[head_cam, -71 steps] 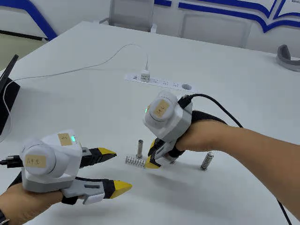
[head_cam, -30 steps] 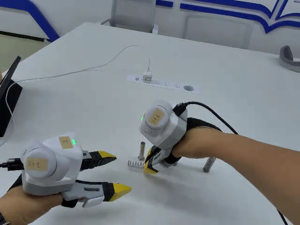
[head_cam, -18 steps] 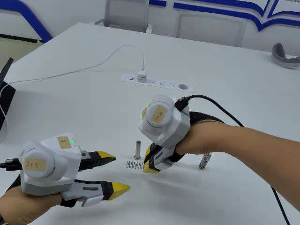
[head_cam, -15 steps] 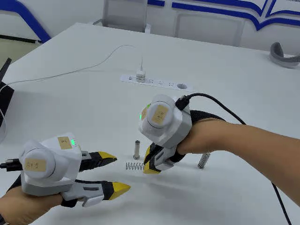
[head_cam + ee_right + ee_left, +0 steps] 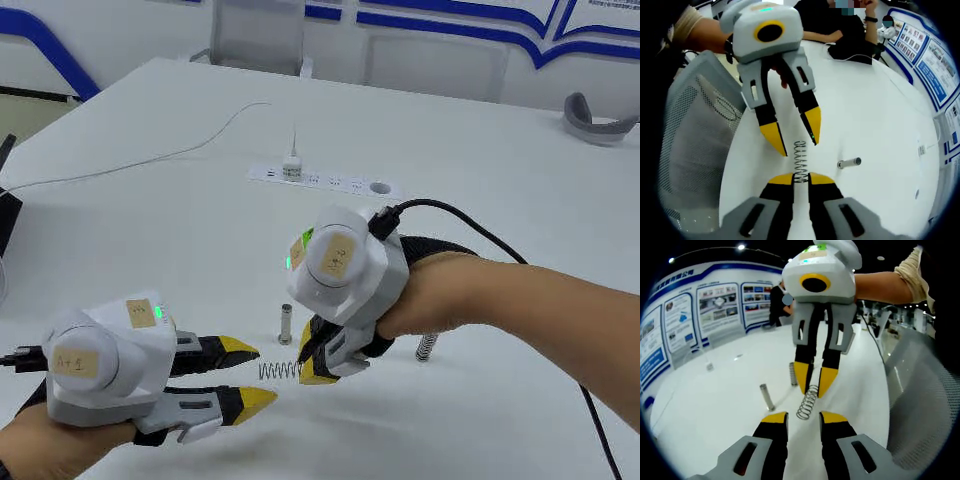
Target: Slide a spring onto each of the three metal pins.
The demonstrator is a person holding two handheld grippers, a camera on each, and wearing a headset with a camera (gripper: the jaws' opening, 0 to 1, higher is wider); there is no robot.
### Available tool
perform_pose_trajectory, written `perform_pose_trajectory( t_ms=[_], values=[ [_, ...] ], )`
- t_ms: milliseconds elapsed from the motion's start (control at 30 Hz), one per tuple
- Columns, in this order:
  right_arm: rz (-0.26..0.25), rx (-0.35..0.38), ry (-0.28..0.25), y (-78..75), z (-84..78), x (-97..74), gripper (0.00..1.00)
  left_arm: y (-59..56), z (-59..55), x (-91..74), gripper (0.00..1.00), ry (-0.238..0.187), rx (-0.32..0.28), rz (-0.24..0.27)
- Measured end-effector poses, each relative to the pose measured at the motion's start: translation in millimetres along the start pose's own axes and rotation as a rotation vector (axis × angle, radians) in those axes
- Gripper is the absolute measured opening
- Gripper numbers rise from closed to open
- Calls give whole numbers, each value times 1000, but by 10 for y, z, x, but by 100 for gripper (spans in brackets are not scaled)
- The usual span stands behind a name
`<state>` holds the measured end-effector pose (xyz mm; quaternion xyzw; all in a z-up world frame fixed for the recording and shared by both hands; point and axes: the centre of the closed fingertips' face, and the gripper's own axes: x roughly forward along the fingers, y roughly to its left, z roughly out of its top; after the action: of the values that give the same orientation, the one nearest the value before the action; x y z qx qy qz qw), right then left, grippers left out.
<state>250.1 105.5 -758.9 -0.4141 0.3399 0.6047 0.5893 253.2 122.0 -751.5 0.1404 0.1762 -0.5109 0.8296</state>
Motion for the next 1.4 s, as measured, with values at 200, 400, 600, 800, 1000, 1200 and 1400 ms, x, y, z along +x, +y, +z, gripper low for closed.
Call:
perform_pose_trajectory(
  t_ms=[200,400,600,800,1000,1200,1400],
  values=[
    [1,-13,2,29,-1,-12,12,-50,8,8,16,-1,18,-17],
    [6,-16,3,61,-14,-16,12,-83,10,11,12,2,21,-28],
    [2,-13,-13,64,-18,7,12,-88,28,-6,12,0,25,-36],
    [-1,-1,-28,65,-26,33,11,-95,74,-18,12,-10,30,-46],
    [-4,16,-44,62,-37,59,11,-118,151,-24,11,-33,33,-51],
    [-3,48,-76,54,-18,73,11,-102,255,-30,11,-69,13,-51],
    [-3,78,-113,36,29,67,12,-78,372,-32,11,-115,-26,-51]
  ],
)
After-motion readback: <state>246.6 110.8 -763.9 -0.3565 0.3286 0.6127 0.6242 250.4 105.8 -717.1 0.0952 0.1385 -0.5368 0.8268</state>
